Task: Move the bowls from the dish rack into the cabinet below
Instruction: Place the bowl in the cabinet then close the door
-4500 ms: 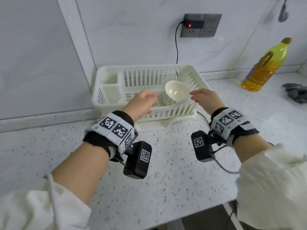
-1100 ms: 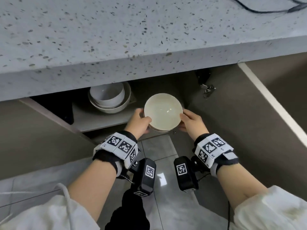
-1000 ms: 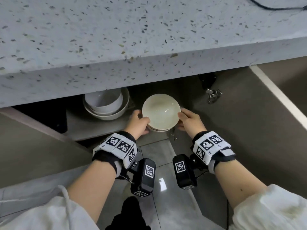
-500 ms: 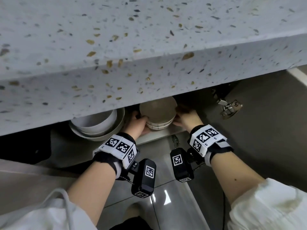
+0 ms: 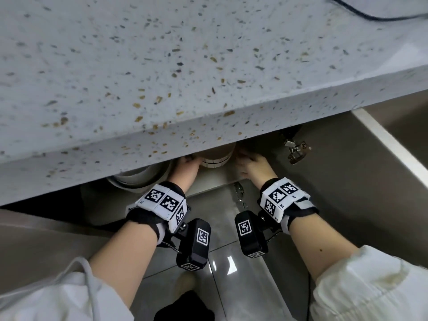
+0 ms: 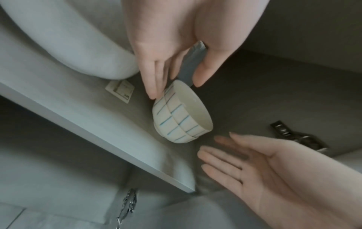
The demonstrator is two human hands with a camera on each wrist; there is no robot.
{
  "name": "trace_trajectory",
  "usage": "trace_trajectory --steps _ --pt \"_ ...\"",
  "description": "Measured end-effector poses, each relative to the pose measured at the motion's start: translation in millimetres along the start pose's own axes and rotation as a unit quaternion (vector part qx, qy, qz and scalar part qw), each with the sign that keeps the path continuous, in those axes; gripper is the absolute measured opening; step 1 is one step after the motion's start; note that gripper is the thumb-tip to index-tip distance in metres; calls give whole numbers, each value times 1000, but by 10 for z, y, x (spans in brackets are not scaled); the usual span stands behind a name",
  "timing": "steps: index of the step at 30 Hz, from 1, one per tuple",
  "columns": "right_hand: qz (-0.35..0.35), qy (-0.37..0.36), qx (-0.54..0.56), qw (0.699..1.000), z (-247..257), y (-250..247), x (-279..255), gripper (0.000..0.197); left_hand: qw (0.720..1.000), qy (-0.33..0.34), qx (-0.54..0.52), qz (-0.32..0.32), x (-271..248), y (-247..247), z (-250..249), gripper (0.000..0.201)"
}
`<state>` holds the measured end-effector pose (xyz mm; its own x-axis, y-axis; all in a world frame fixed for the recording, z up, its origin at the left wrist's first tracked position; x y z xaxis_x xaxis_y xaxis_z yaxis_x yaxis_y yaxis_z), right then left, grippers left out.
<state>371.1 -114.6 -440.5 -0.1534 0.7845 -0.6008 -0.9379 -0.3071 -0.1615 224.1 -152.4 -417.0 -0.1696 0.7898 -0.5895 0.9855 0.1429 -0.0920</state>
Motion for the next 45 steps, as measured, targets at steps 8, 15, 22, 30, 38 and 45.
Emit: trace_trajectory --steps 8,15,22,30,38,45 --pt "21 -19 -97 995 258 -165 -1307 36 991 39 116 48 -1131 -7 -290 33" --pt "-13 -47 -217 975 550 -529 -2350 37 930 151 334 -9 -2146 -39 -715 34" --pt "-184 -80 -417 886 561 -1019 -2708 54 789 246 547 -134 -2553 -87 -1038 54" --pt "-228 105 -428 868 137 -1163 -2835 64 758 127 617 -166 -2388 -582 -851 80" --pt "-186 172 -382 889 283 -787 -2955 46 779 152 599 -111 -2443 -757 -943 71" --pt "-122 168 -317 925 486 -272 -2939 38 796 193 569 -75 -2478 -1020 -926 62"
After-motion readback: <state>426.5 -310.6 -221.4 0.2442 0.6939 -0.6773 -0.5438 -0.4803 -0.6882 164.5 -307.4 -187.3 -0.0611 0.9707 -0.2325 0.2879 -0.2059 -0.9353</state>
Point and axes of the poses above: each hand's wrist, its own x-axis towards the middle knuckle, its own y-axis out of the palm, z = x × y, the point moved 4 cm from there along x, towards the middle knuckle, and after that the axes turned 9 degrees about z, right-handed, at the moved point
